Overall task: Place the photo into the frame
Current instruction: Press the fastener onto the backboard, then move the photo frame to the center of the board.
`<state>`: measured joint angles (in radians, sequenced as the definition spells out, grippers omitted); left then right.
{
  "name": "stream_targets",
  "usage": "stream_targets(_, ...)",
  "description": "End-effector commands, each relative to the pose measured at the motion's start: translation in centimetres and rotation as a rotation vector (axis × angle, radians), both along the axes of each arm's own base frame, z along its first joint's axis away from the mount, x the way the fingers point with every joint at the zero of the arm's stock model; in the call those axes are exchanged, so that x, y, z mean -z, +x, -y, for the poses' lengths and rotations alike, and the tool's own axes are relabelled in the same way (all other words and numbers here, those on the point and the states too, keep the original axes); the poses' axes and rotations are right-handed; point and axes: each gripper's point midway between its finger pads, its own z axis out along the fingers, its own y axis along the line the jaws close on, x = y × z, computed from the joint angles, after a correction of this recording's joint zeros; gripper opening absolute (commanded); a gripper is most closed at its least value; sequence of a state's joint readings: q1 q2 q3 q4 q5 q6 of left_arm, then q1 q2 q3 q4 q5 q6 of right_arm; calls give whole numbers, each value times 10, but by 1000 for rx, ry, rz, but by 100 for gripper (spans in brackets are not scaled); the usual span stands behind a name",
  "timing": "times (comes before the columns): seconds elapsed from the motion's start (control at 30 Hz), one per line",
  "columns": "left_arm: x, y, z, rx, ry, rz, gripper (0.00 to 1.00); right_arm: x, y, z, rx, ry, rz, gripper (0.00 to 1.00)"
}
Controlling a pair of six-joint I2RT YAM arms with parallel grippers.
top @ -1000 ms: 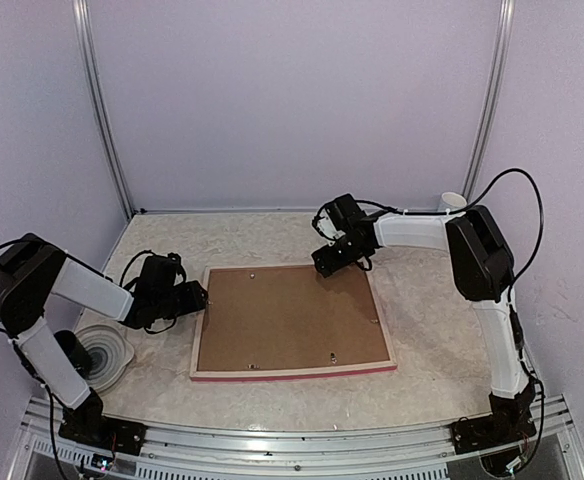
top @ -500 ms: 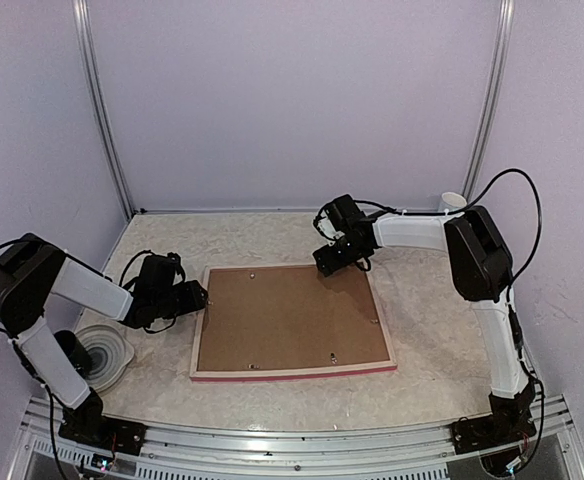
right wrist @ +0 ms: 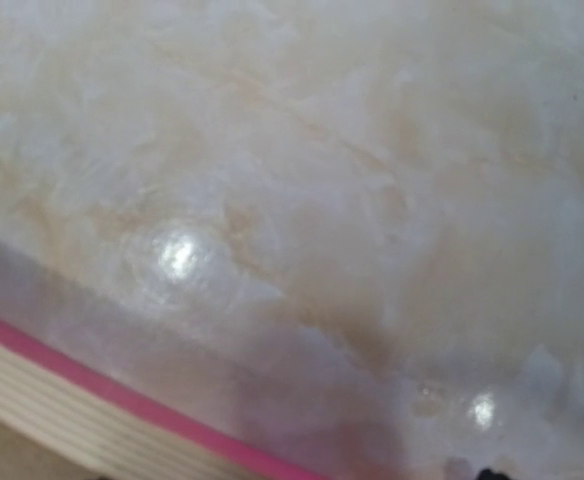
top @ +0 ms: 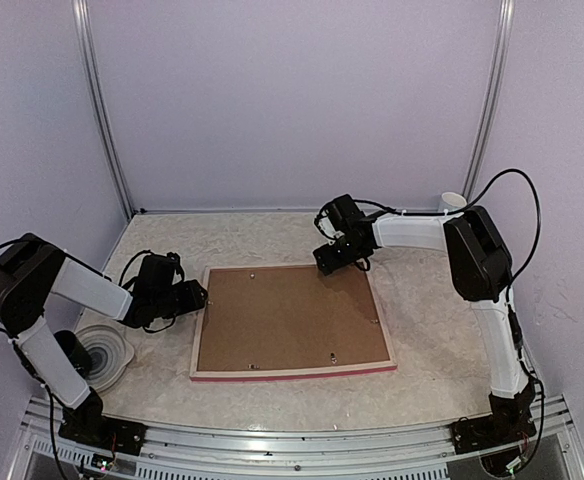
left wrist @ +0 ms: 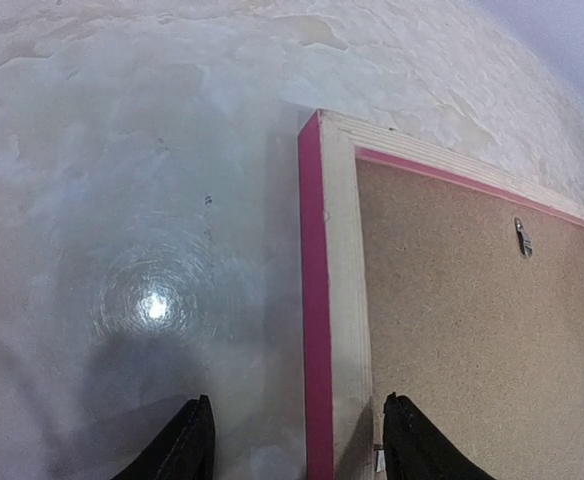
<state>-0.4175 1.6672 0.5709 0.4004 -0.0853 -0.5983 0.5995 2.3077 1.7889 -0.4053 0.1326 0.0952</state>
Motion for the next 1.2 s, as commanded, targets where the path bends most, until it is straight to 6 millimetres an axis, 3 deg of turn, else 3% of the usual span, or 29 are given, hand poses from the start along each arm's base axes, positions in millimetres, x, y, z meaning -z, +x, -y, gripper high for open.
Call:
stream_targets(0.0, 12, -8, -6, -7, 8, -42, 58, 9, 11, 12, 52, -41, 19, 79)
stream_targets(0.17, 12, -7, -6, -9, 7, -41, 58, 0, 9, 7, 38, -7, 14, 79)
stream_targets(0.37, 12, -6, -6, -10, 3, -39, 61, -31, -3, -32, -83, 118, 11, 80)
stream_targets(0.47, 12, -5, -5, -3, 0, -38, 63, -36, -8, -44, -111, 110, 20, 80)
stream_targets(0.9, 8, 22, -10, -34, 97, -1, 65, -39, -5, -76, -155, 177, 35, 82)
stream_targets(1.03, 17, 32, -6, -21, 111, -23, 64, -34, -8, -83, -162, 204, 8, 82)
stream_targets(1.17, 30, 28, 2, 9, 96, -52, 58, -25, -22, -81, -170, 201, -20, 82)
